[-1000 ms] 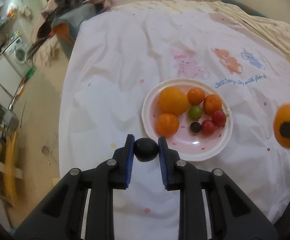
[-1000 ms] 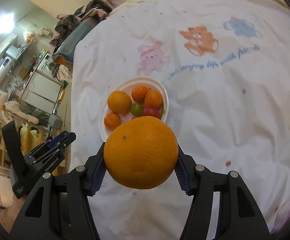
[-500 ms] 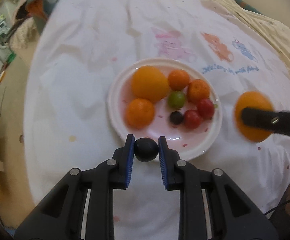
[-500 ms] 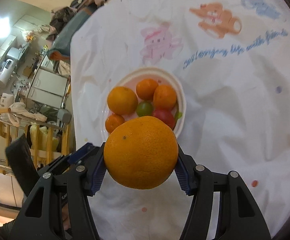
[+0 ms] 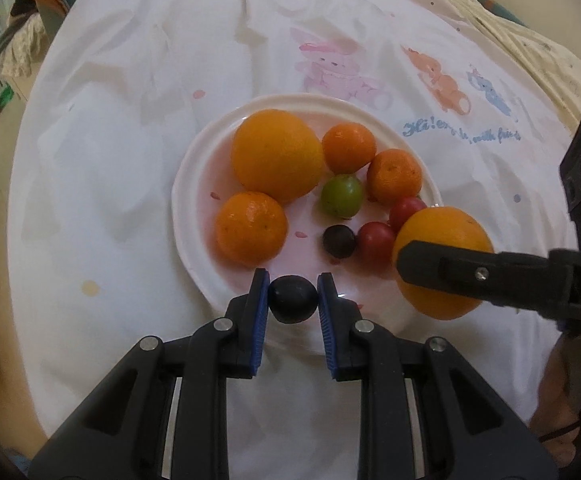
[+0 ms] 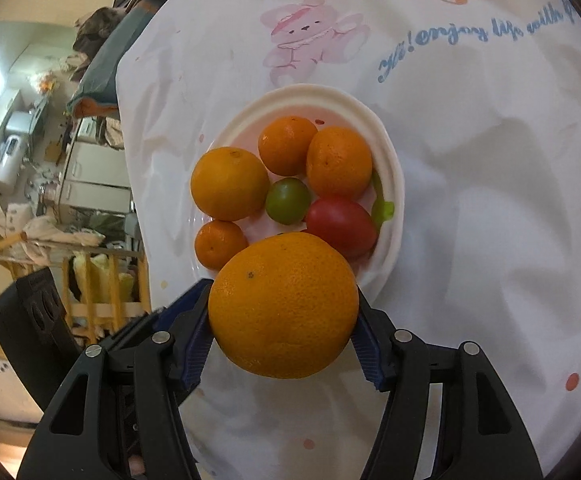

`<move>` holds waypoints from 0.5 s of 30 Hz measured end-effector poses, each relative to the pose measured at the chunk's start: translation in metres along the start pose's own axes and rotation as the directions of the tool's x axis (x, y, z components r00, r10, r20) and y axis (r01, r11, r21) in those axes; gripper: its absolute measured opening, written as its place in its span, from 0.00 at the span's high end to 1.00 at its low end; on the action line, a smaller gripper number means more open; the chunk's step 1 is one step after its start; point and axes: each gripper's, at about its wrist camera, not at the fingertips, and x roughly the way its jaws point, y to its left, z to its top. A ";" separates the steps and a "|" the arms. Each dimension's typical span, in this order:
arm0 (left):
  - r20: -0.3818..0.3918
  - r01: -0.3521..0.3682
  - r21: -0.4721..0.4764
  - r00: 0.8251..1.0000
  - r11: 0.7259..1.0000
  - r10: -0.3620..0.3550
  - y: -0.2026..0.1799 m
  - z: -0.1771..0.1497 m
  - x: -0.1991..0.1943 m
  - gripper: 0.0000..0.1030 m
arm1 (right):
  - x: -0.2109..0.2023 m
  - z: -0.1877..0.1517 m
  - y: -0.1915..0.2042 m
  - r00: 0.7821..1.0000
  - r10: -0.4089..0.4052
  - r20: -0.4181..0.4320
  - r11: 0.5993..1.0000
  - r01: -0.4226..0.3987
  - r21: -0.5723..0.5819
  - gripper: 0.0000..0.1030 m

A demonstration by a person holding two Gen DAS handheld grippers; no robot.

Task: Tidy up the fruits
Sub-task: 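Lower the plum and orange onto the plate and open both tools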

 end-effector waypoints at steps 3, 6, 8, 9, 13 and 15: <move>-0.009 -0.004 0.006 1.000 1.000 0.004 -0.001 0.001 0.000 0.63 | 0.000 0.000 0.001 1.000 0.007 -0.003 1.000 -0.006 0.014 0.27; 0.000 -0.016 -0.032 1.000 0.999 0.016 0.005 -0.001 -0.004 0.33 | -0.010 -0.001 0.009 0.999 0.019 0.037 1.000 -0.018 -0.022 0.12; -0.002 -0.026 -0.038 1.000 0.999 0.026 0.008 -0.004 -0.008 0.32 | -0.017 0.000 0.015 0.998 0.022 0.053 0.999 -0.019 -0.047 0.12; -0.008 -0.027 -0.036 1.000 0.999 0.027 0.009 -0.006 -0.010 0.32 | -0.021 0.000 0.017 0.998 0.020 0.061 0.999 -0.017 -0.051 0.12; 0.005 -0.034 -0.073 0.999 0.997 0.034 0.017 -0.011 -0.028 0.32 | -0.041 0.001 0.020 0.994 0.032 0.104 0.998 -0.027 -0.056 0.12; 0.028 -0.043 -0.076 0.999 0.996 0.045 0.020 -0.013 -0.041 0.32 | -0.053 -0.002 0.023 0.992 0.031 0.125 0.997 -0.023 -0.069 0.12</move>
